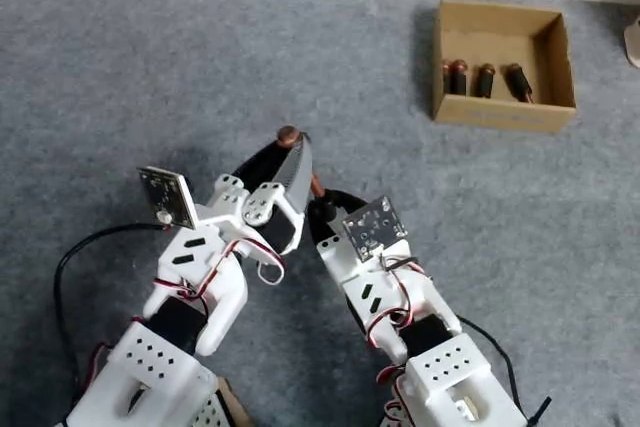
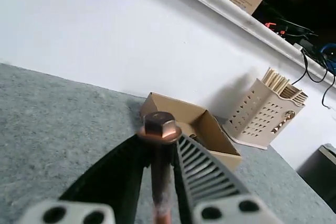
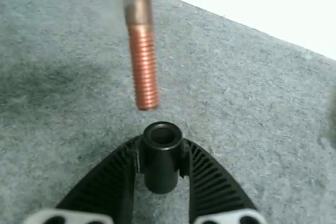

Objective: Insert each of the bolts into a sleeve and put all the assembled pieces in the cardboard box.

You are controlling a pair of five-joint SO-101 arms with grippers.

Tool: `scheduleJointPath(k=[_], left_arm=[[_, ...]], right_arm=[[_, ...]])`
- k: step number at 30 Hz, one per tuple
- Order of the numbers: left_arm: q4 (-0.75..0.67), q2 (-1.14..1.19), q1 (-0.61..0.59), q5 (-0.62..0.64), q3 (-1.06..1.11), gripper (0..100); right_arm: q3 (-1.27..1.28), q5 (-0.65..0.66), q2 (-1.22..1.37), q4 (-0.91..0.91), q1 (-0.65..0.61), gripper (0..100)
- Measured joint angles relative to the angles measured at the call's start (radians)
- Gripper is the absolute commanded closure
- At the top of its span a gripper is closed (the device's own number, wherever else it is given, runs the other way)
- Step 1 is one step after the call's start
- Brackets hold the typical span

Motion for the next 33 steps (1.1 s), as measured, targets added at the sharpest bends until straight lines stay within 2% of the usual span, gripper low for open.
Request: scheduleJointPath(k=[13, 33], left_arm=[[0.000, 0.133, -0.006, 0.002, 0.000, 99], [-0.017, 0.140, -0.009, 0.002, 0.000, 99]], right_arm=[[0.005, 0.002, 0.000, 0.002, 0.000, 99.3], [0.009, -0.034, 0.000, 0.002, -0.002, 99.3]])
